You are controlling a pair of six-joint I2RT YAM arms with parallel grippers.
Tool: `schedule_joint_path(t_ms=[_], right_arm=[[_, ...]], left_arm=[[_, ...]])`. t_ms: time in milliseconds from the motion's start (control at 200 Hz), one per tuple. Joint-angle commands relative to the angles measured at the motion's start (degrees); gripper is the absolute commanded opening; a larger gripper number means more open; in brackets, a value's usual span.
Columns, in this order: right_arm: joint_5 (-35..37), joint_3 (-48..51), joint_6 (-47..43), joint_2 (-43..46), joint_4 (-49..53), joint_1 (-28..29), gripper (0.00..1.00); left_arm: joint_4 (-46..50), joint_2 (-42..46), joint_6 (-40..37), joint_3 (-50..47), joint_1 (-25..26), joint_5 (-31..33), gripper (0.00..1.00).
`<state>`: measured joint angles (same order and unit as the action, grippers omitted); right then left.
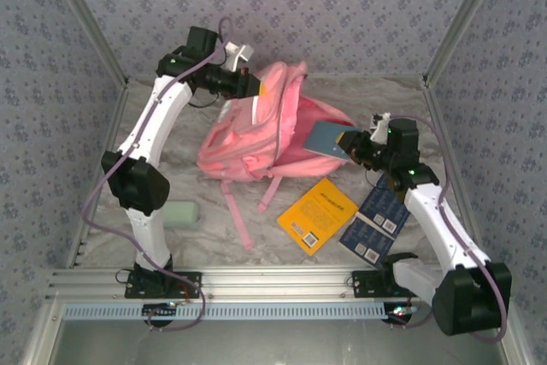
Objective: Pack the student bag
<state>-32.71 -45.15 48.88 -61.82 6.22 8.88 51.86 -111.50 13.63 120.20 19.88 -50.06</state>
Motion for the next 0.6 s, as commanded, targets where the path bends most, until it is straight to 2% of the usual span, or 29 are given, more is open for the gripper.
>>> schedule_joint_path(t_ms=[0,185,500,595], right_arm=[[-2.3,-3.6,1.1,-2.0,-6.1,2.4,0.0],[-2.6,-6.0,2.0,-8.6,-8.5,7.6,0.0],[6.0,-10.4,11.0,-23.6,-17.7,17.7,0.0],[9.0,-11.6,14.0,-29.6,-22.2,20.7,0.03]], left_arm=[[-14.0,5.6,2.2,-4.0,-0.5,-14.9,0.0],[-19.7,7.0,3.9,-8.1,-0.5,-19.8,0.0],[-20.9,5.5,5.7,-6.0,-0.1,-20.4,0.0],[-21.3,5.0,6.3,-5.1,0.0,-20.4,0.0]])
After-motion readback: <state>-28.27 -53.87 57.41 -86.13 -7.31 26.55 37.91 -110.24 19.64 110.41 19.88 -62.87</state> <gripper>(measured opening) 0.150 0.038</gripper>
